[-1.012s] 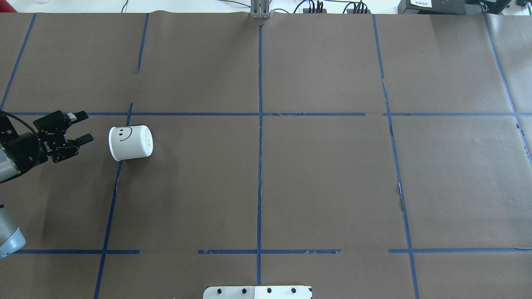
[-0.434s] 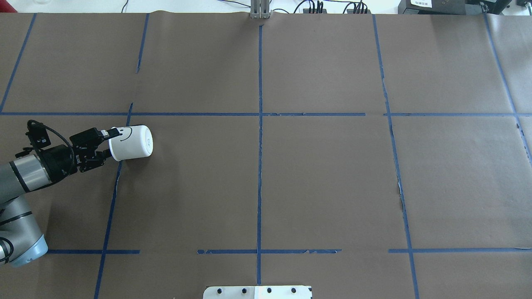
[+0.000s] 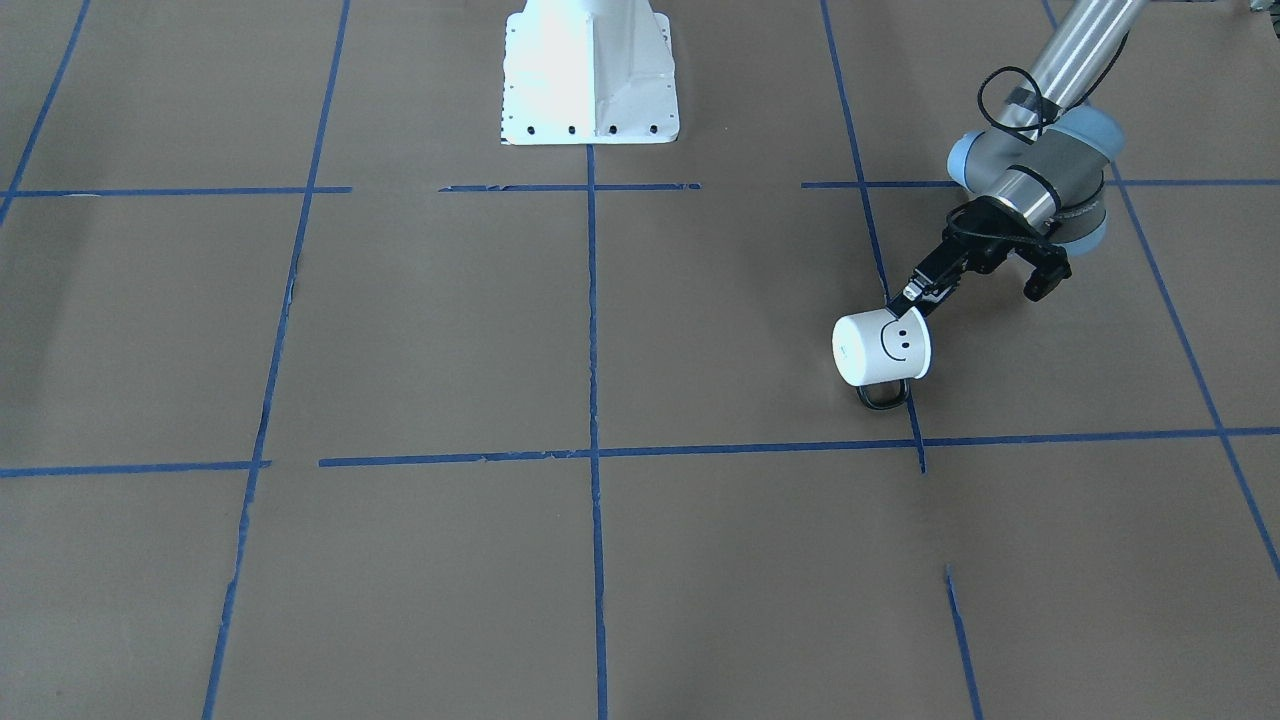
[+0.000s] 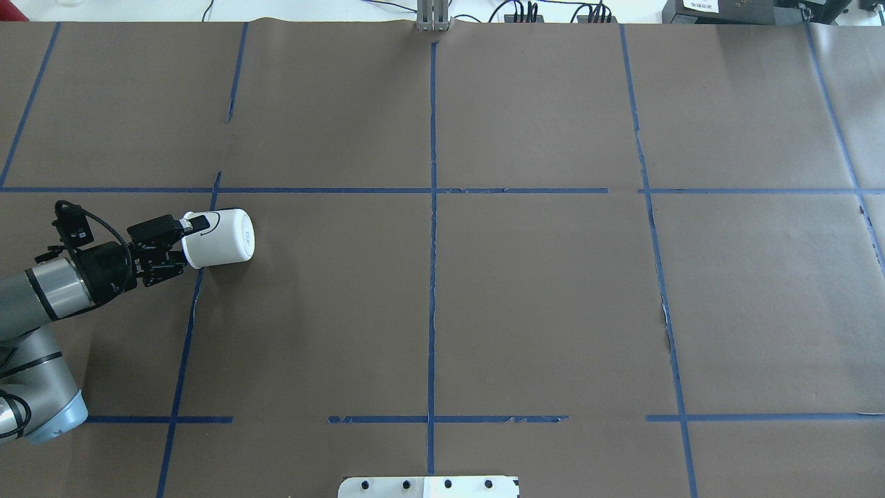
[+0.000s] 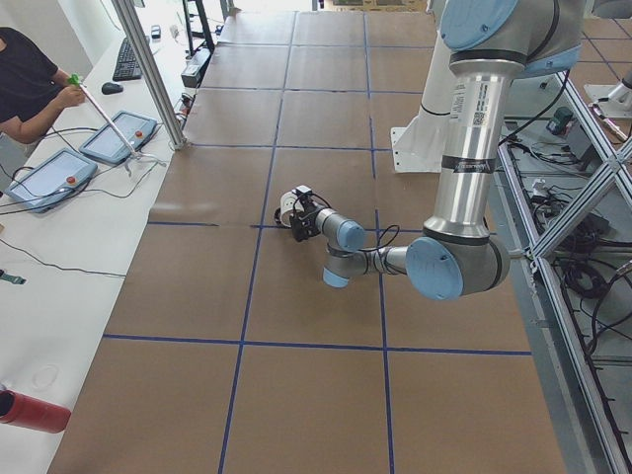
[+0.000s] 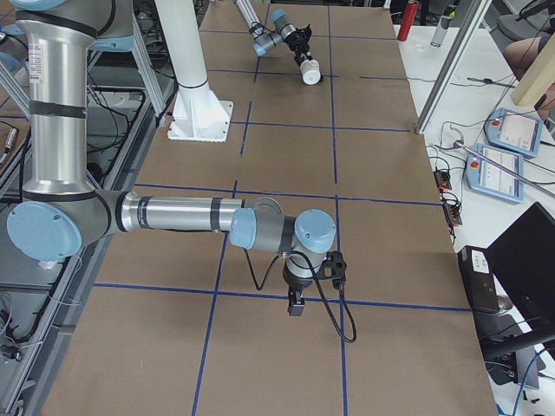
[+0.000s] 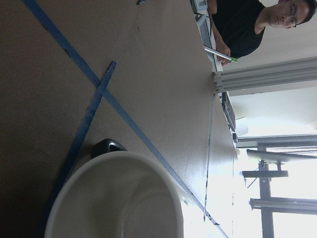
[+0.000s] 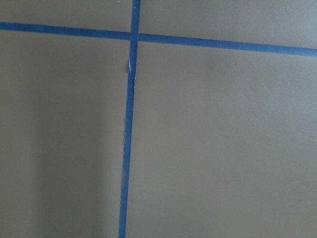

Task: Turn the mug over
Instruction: 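Close the left gripper on the rim of the white mug, then lift the mug with the left gripper and carry it toward the table center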

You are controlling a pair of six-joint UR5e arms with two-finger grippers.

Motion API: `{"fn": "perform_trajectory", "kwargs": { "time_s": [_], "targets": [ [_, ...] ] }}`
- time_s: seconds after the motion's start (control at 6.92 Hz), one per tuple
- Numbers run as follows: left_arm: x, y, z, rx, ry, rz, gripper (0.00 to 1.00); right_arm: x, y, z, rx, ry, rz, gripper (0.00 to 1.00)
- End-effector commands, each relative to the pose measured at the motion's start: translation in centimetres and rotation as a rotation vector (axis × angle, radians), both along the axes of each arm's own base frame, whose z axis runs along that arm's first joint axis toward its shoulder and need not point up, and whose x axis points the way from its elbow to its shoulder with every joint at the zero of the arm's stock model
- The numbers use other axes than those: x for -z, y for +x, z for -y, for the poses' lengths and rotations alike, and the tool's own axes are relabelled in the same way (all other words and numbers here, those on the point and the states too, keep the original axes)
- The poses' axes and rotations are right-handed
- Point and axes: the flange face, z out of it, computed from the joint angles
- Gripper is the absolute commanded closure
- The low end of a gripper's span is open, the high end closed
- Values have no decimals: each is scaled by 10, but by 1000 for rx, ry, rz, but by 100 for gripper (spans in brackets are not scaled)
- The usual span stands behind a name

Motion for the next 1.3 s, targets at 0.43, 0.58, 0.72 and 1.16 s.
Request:
{"fn": "perform_trajectory", "kwargs": {
  "time_s": [0.43,0.58,0.72,1.16],
  "targets": [
    [20,2,8,6,4,-55,100,-1,0,-1,0,-2,0,0],
    [34,-11,20,21,-28,-123,100,0,0,0,0,0,0,0],
    [63,-15,41,50,-21,-164,100,0,0,0,0,0,0,0],
    [191,51,90,56,-127,-7,100,0,0,0,0,0,0,0]
  ]
}}
